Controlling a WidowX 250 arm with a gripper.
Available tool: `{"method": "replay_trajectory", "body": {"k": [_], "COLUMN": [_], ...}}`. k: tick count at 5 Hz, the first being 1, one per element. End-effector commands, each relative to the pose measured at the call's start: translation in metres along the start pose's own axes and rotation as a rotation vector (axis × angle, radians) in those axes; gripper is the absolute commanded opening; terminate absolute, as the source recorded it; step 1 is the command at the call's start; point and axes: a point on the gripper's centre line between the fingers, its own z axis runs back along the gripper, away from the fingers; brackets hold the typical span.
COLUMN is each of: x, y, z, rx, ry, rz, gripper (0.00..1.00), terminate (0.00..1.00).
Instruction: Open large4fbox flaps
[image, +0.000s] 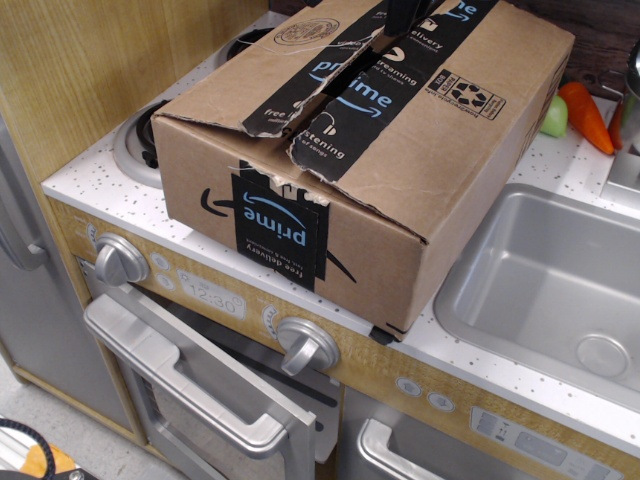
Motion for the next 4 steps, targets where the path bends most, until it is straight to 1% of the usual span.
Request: {"method": "replay_trajectory", "body": {"k": [1,2,3,4], "x": [0.000,0.000,-0.001,-0.004], "y": [0.000,-0.003,-0.003,-0.004], "z": [0.000,-0.011,-0.028,-0.040], "rx": [0.000,0.024,0.119,0.173], "ry": [0.000,-0.019,-0.067,-0.097], "rz": [0.000,0.000,-0.061,-0.064], "gripper": [1.00,1.00,1.00,1.00], "terminate": [0.00,0.00,0.00,0.00]}}
